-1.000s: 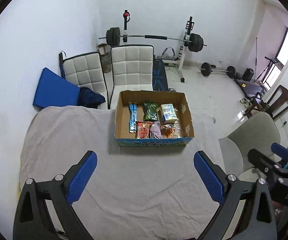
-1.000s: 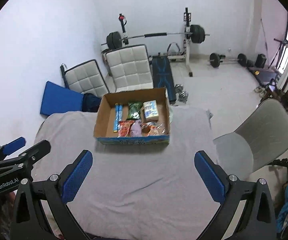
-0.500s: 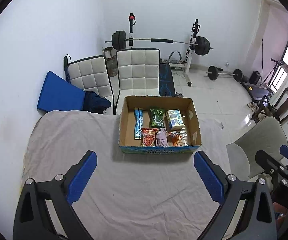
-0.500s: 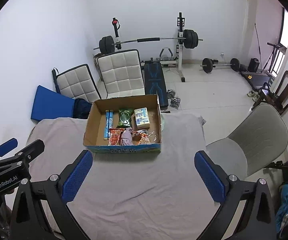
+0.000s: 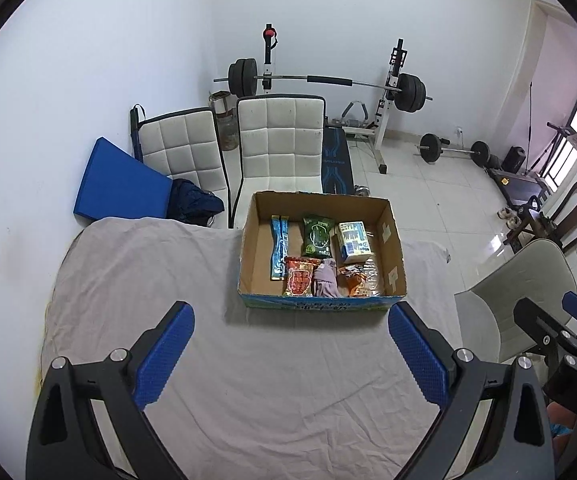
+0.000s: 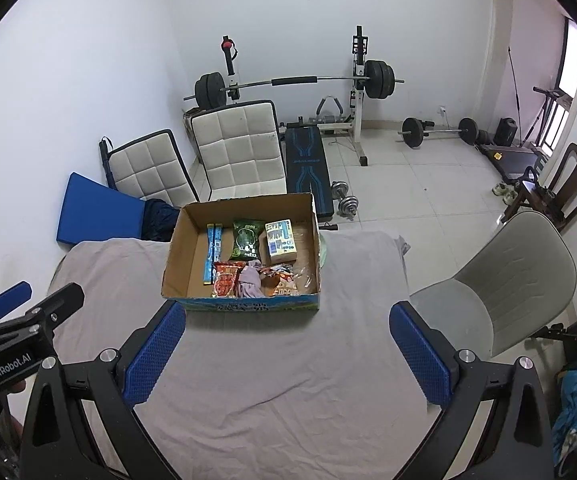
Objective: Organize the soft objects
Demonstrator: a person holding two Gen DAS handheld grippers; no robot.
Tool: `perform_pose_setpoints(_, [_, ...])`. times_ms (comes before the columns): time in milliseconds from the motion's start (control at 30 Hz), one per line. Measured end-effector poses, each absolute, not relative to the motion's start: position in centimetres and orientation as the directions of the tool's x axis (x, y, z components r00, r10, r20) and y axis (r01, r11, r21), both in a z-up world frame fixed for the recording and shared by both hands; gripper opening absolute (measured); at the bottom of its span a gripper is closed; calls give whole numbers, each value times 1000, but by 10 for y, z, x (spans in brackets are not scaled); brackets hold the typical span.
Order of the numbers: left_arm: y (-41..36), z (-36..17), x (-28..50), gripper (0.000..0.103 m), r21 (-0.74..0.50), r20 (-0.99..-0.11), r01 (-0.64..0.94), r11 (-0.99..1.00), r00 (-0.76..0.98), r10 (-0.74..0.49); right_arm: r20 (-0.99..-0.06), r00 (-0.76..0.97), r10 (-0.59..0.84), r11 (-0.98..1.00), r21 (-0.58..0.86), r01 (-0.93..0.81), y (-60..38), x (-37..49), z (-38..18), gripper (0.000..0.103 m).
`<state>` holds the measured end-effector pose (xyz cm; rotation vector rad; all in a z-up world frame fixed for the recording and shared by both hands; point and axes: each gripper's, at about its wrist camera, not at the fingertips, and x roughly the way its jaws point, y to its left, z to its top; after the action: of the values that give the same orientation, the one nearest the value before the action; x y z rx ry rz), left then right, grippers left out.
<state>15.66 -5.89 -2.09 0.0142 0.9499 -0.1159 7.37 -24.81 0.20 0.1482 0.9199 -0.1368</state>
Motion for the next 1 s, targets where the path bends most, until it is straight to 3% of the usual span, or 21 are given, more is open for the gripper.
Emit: perform_pose_setpoints(1000, [-61,-27,159,100,-28,-816,110,994,572,-86,-811,580,-79,983,35,183,-249,84,-4,103])
